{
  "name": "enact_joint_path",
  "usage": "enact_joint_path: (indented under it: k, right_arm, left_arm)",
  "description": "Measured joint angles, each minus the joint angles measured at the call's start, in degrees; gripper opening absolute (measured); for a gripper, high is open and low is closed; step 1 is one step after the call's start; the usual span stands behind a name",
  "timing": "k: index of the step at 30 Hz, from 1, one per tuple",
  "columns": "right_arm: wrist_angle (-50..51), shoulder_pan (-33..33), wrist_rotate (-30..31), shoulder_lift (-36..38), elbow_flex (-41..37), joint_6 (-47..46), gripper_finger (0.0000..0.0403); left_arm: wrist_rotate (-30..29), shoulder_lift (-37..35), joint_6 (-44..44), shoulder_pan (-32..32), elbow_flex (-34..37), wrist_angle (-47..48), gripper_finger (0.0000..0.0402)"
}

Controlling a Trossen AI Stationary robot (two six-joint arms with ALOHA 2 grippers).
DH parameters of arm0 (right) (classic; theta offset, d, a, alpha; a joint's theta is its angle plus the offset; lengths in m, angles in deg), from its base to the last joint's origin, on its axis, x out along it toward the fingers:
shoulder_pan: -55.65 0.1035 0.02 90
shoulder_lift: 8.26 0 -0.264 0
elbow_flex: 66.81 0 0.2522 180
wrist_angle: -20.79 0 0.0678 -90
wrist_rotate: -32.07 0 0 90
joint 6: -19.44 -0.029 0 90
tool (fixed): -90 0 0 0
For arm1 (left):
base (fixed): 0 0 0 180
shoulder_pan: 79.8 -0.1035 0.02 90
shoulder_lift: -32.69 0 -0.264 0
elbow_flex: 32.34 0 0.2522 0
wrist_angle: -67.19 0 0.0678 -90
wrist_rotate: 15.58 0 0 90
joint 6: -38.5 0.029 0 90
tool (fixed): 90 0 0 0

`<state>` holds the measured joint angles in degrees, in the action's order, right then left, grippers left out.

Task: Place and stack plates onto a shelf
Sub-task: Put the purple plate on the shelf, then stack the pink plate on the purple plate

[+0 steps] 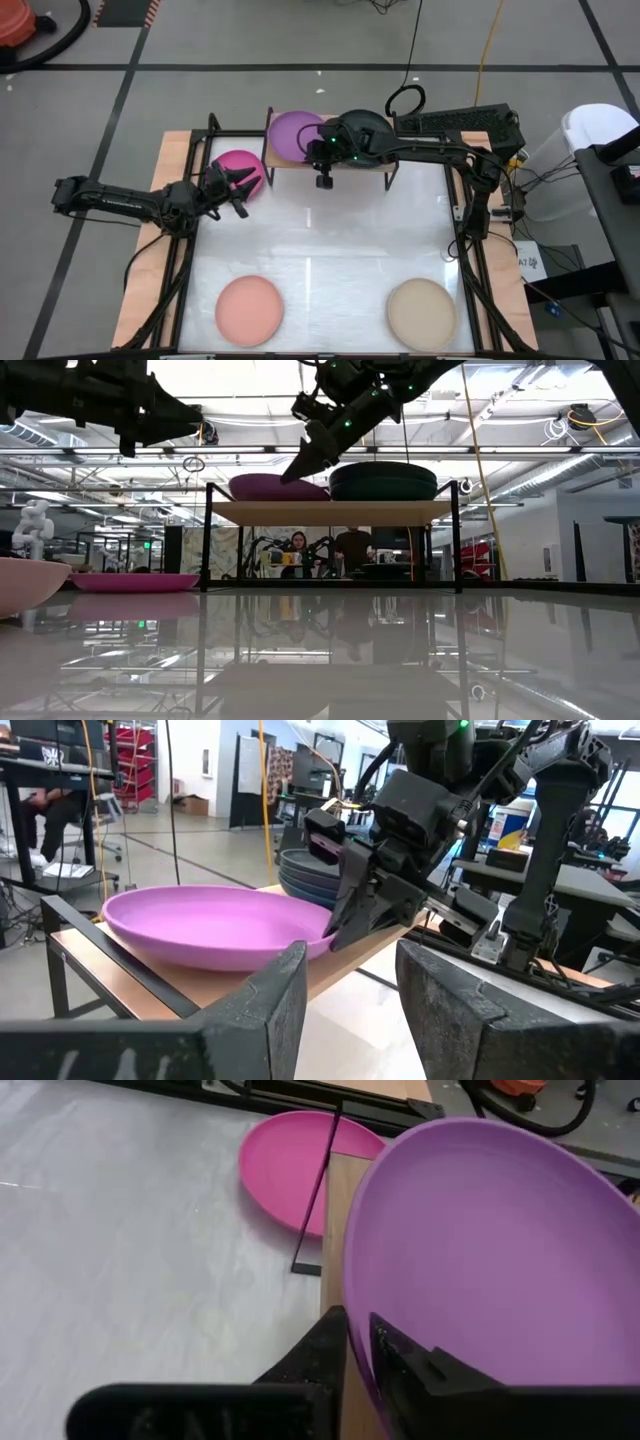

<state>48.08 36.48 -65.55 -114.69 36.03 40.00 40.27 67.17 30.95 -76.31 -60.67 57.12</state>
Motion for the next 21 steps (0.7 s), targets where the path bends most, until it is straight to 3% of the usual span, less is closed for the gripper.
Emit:
enact_joint_path:
  k: [14,21]
  right_arm:
    - [0.1,0.5,-4.7,0.4,0.0,-1.9,0.0097]
    - [2.5,3.7,-4.6,10.5,-0.1,-1.5,0.0118]
  left_arm:
    - [0.1,0.0,-0.2,0.0,0.0,0.0,0.0159]
    - [0.7,0.0,-1.3,0.0,0.0,0.6,0.0159]
